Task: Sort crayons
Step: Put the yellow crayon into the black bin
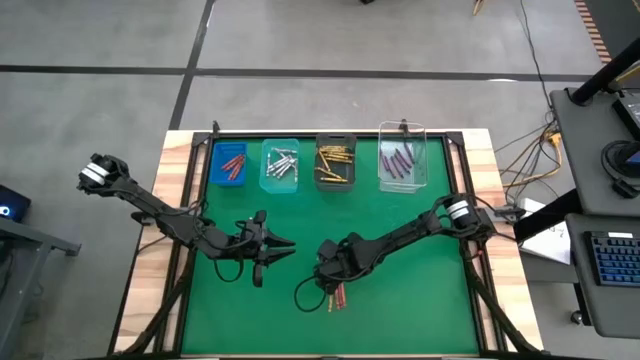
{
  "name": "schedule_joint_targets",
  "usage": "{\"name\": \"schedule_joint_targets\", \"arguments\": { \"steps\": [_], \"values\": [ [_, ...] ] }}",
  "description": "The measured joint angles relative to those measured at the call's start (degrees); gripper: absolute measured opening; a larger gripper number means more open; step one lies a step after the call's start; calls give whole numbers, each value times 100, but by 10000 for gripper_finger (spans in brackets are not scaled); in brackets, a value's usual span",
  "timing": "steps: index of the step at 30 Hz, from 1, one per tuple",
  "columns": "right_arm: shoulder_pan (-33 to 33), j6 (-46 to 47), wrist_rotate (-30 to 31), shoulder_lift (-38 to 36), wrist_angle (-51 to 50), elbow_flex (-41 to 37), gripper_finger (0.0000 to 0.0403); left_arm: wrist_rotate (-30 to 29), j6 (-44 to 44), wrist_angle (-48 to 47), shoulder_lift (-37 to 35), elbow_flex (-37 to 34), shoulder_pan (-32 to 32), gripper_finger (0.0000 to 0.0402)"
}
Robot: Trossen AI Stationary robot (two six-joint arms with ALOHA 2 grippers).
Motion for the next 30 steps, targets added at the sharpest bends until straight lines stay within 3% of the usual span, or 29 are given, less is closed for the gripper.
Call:
{"name": "schedule_joint_targets", "arguments": {
  "steps": [13, 18, 24, 30],
  "values": [
    [-119, -313, 186, -18, 50, 490, 116, 2, 2, 0, -2, 0, 0, 68],
    [-131, -920, 146, -25, 444, 547, 116, 26, 3, -99, -6, 0, 0, 68],
    [56, -2266, -498, -34, 1134, 627, 116, 1360, 233, -1806, 3, 9, -9, 68],
    [197, -2661, -476, -43, 1017, 716, 116, 1615, 272, -2097, 829, -42, -7, 69]
  ]
}}
